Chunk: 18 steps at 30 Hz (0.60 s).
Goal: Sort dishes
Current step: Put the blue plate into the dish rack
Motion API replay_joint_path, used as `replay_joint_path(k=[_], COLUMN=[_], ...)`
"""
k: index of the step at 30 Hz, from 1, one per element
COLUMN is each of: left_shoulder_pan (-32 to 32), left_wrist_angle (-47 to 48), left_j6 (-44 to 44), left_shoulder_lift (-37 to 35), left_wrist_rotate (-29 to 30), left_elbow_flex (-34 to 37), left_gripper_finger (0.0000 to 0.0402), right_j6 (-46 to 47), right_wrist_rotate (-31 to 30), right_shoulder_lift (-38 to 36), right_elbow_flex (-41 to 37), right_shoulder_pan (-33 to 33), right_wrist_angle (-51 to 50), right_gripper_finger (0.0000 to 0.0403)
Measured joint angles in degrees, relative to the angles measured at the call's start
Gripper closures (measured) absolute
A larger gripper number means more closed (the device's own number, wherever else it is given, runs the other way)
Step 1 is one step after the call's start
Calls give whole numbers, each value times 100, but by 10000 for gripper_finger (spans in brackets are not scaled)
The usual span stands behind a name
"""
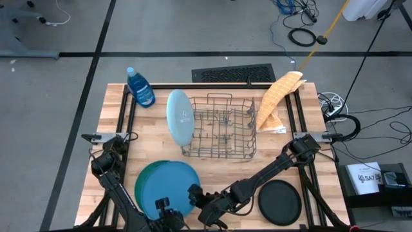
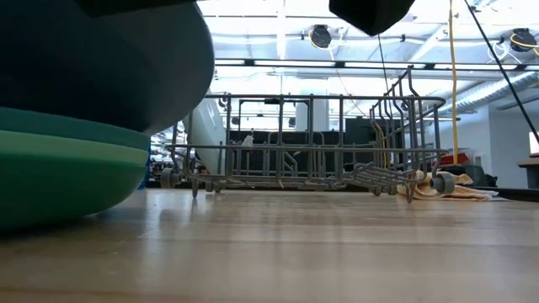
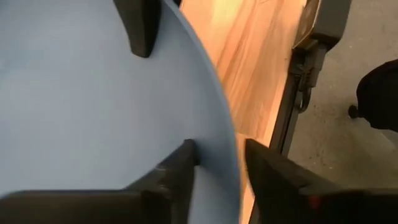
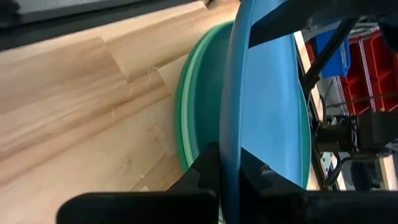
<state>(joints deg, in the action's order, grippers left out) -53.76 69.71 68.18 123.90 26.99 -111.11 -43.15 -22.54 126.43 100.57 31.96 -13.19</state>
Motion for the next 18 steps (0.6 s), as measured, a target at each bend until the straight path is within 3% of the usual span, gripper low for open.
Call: replay_joint_path(k=[3,5,12,18], left_shoulder_pan=[1,-2,-4,-67], left_wrist_angle=[-33,42,54,474], left_j6=[-116,-132,-156,-137], left_shoulder_lift=[-6,-11,-13,-20], left_wrist_rotate=[-72,-75,-122,-185], left_elbow_flex=[0,0,-2,-358], left_gripper_finger=[361,385,395,400], right_j6=[-61,-43,-11,-147], right_wrist_rotate=[-7,-11,-3,-658], right_shoulder_lift=[0,0,0,-52], right_elbow_flex=[0,0,90,135], right_shoulder_pan=[40,38,66,179], right_wrist_angle=[59,63,-27,294], right_gripper_finger=[398,398,389,322])
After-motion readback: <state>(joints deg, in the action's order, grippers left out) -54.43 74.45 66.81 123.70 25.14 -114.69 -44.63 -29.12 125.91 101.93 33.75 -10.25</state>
